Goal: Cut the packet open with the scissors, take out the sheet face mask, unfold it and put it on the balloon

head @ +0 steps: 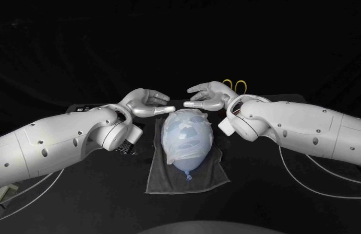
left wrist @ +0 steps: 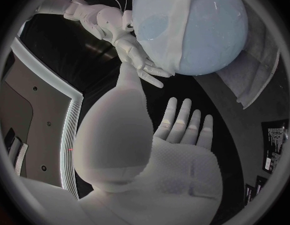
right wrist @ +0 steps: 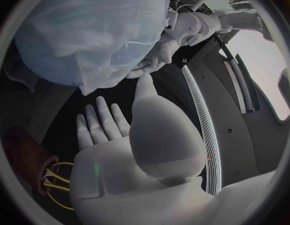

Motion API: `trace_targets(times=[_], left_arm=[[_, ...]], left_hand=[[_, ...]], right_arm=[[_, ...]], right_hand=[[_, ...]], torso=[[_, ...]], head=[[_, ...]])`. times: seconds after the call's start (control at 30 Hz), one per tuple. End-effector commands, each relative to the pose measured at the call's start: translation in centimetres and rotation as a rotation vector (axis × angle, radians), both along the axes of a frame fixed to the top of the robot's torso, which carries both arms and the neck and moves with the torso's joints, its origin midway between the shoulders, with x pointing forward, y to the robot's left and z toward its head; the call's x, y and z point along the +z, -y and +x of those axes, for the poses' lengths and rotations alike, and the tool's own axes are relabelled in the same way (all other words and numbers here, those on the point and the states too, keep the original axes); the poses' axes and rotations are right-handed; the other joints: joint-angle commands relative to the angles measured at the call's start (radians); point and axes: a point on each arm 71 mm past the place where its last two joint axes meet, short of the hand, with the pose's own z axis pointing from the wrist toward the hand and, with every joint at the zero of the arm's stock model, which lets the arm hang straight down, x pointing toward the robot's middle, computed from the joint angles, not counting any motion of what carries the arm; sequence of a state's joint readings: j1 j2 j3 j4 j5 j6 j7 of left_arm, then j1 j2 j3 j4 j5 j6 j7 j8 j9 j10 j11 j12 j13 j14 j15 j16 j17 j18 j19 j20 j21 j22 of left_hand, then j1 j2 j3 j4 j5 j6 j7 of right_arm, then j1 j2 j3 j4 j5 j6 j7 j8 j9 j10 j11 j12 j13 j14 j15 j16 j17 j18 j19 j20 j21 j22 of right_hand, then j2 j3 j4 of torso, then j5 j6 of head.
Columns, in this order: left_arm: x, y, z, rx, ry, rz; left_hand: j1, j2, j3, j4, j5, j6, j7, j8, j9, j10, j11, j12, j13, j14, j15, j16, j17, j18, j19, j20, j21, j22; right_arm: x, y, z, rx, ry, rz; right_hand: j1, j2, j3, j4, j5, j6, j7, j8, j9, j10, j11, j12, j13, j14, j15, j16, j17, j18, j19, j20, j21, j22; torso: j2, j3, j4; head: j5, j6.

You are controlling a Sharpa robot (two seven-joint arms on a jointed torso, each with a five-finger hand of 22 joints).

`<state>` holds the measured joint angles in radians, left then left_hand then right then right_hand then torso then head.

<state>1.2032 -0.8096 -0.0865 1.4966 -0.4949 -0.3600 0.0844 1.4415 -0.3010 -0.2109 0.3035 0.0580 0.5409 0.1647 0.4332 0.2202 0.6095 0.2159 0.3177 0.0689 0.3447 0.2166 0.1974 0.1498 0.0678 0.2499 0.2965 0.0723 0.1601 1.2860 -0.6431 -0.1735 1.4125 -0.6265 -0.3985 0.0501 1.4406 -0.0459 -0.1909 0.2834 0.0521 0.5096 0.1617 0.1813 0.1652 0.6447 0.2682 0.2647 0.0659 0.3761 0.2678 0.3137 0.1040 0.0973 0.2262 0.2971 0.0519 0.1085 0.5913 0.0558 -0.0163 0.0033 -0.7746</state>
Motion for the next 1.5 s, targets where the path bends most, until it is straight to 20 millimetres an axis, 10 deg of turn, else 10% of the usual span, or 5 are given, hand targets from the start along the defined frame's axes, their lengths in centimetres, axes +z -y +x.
trace_targets(times=[0.03, 0.2, 0.73, 1.2, 1.5], left_arm=[[-0.1, 0.6, -0.2, -0.057, -0.001, 0.04], [-0.1, 0.8, -0.3, -0.073, 0.009, 0.057], [-0.5, 0.8, 0.0, -0.055, 0.003, 0.097], [-1.4, 0.9, -0.3, -0.039, -0.107, 0.136], [-1.3, 0.5, -1.0, -0.071, -0.128, 0.129]], left_hand=[[0.016, 0.001, -0.004, -0.001, -0.001, -0.004, 0.079, -0.005, -0.001, 0.001, -0.005, -0.005, -0.002, -0.002, -0.007, -0.006, -0.003, -0.011, -0.011, 0.0, -0.007, -0.003], [0.05, 0.006, 0.007, -0.002, -0.001, 0.006, 0.08, 0.001, 0.001, 0.01, -0.006, -0.012, -0.004, 0.001, -0.01, -0.013, -0.007, -0.01, -0.013, 0.0, -0.009, -0.005], [0.131, 0.046, 0.105, -0.004, -0.005, 0.024, 0.086, 0.007, -0.001, 0.035, -0.001, -0.035, -0.004, 0.02, -0.011, -0.034, -0.016, -0.007, -0.015, -0.002, -0.012, -0.011], [0.179, 0.059, 0.161, -0.005, -0.007, 0.02, 0.077, 0.004, -0.007, 0.039, -0.011, -0.057, -0.005, 0.002, -0.021, -0.061, -0.03, -0.006, -0.023, -0.004, -0.016, -0.018], [0.167, 0.042, 0.091, -0.004, -0.006, 0.002, 0.067, -0.007, -0.014, 0.028, -0.021, -0.074, -0.004, -0.028, -0.03, -0.084, -0.042, -0.005, -0.043, -0.004, -0.023, -0.028]], right_arm=[[-0.3, -0.5, -0.2, 0.035, -0.019, -0.082], [-0.2, -0.9, -0.2, 0.03, -0.009, -0.091], [-0.4, -1.1, -0.5, 0.043, -0.032, -0.107], [-1.1, -0.9, -0.3, 0.064, -0.106, -0.173], [-1.1, -0.2, 0.1, 0.004, -0.091, -0.195]], right_hand=[[-0.004, -0.024, -0.002, 0.008, -0.002, -0.019, 0.14, -0.011, -0.005, -0.01, 0.002, -0.005, 0.0, -0.016, 0.001, 0.003, -0.002, -0.013, -0.004, -0.003, 0.004, 0.0], [-0.031, -0.085, 0.021, 0.012, 0.001, -0.044, 0.14, -0.028, -0.014, -0.026, 0.004, -0.004, 0.0, -0.036, 0.003, 0.006, -0.003, -0.015, -0.006, -0.003, 0.006, 0.001], [-0.049, -0.156, 0.0, 0.015, 0.004, -0.099, 0.141, -0.059, -0.032, -0.062, 0.008, -0.004, -0.001, -0.082, 0.009, 0.002, -0.008, -0.019, -0.01, -0.003, 0.01, 0.002], [0.048, -0.165, 0.072, 0.014, 0.024, -0.125, 0.141, -0.075, -0.039, -0.11, 0.012, 0.01, 0.003, -0.138, 0.015, 0.01, -0.007, -0.025, -0.018, -0.003, 0.011, 0.0], [0.117, -0.097, 0.216, -0.001, 0.0, -0.019, 0.141, -0.038, -0.006, -0.086, 0.008, 0.054, 0.008, -0.116, 0.011, 0.072, 0.012, -0.023, -0.012, -0.004, 0.017, 0.004]], torso=[[0.001, -0.0003, 0.0002], [0.0, 0.0005, 0.0001], [0.0, 0.0012, -0.0014], [-0.001, 0.0003, -0.0003], [-0.001, 0.0003, -0.0003]], head=[[-0.001, -0.001], [0.0, -0.004], [0.0, -0.011], [-0.002, -0.019], [-0.002, -0.022]])
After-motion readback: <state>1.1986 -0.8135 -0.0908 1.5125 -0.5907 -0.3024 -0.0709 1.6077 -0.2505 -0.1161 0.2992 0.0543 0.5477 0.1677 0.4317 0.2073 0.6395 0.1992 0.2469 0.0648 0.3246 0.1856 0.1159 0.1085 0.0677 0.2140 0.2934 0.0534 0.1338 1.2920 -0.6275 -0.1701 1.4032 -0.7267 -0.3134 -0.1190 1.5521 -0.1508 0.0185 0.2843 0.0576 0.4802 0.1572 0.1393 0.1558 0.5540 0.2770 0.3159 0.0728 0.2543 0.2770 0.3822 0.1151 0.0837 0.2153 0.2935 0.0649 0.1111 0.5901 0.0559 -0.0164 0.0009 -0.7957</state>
